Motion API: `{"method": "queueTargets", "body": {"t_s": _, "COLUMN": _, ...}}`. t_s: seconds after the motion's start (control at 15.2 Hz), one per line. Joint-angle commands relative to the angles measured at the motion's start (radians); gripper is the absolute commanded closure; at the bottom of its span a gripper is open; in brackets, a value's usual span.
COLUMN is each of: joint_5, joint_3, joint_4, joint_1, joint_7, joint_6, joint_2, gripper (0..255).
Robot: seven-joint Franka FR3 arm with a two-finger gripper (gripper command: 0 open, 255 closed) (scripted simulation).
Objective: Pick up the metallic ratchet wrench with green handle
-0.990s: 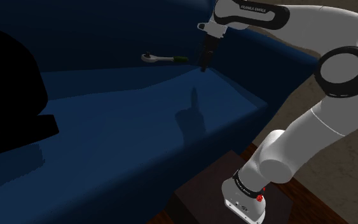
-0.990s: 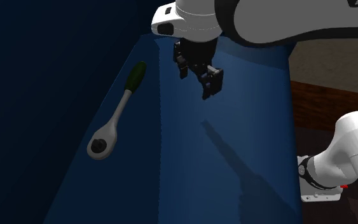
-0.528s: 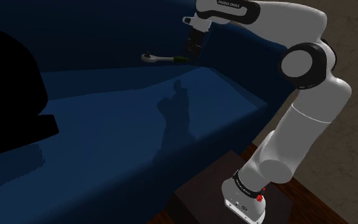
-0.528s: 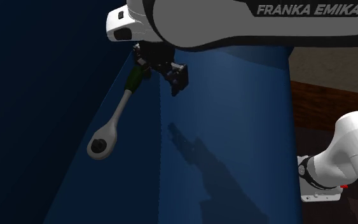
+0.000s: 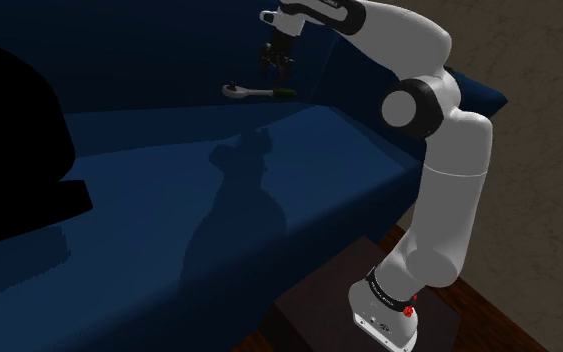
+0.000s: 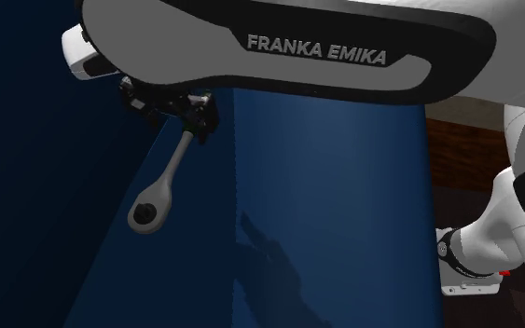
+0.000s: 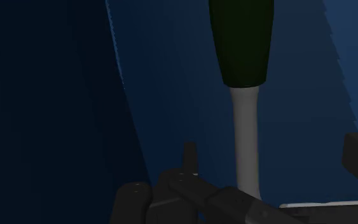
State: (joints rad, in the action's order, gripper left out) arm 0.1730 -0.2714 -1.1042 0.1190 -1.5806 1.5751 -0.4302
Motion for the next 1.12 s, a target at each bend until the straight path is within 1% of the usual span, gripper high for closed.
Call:
{"method": "queueTargets", "body": {"t_s": 0.0, "joint_5": 0.004, "joint_3": 0.008, "joint_4": 0.017, "joint_1": 0.0, "joint_7": -0.026, "joint_6": 0.008, "joint_2": -0.02, "gripper": 0}}
{"method": "queueTargets", "body": {"t_s": 0.4, "joint_5": -0.003, "joint_3": 0.008, "joint_4": -0.113, "joint_1": 0.015, "joint_7": -0.032, "joint_6": 0.107, "joint_2": 0.011, "gripper": 0}}
{"method": "queueTargets", "body": {"t_s": 0.53, "joint_5": -0.004, "joint_3": 0.008, "joint_4": -0.124, "joint_1": 0.016, "joint_7": -0.033, "joint_6": 0.116, "joint_2": 0.013, "gripper": 0}}
{"method": "queueTargets", "body": {"t_s": 0.59, "joint_5": -0.003, "joint_3": 0.008, "joint_4": -0.12, "joint_1": 0.015, "joint_7": -0.033, "joint_6": 0.115, "joint_2": 0.011, "gripper": 255}}
{"method": "queueTargets", "body": {"t_s": 1.06, "joint_5": -0.003, "joint_3": 0.008, "joint_4": -0.121, "joint_1": 0.015, "joint_7": -0.033, "joint_6": 0.115, "joint_2": 0.011, "gripper": 255}}
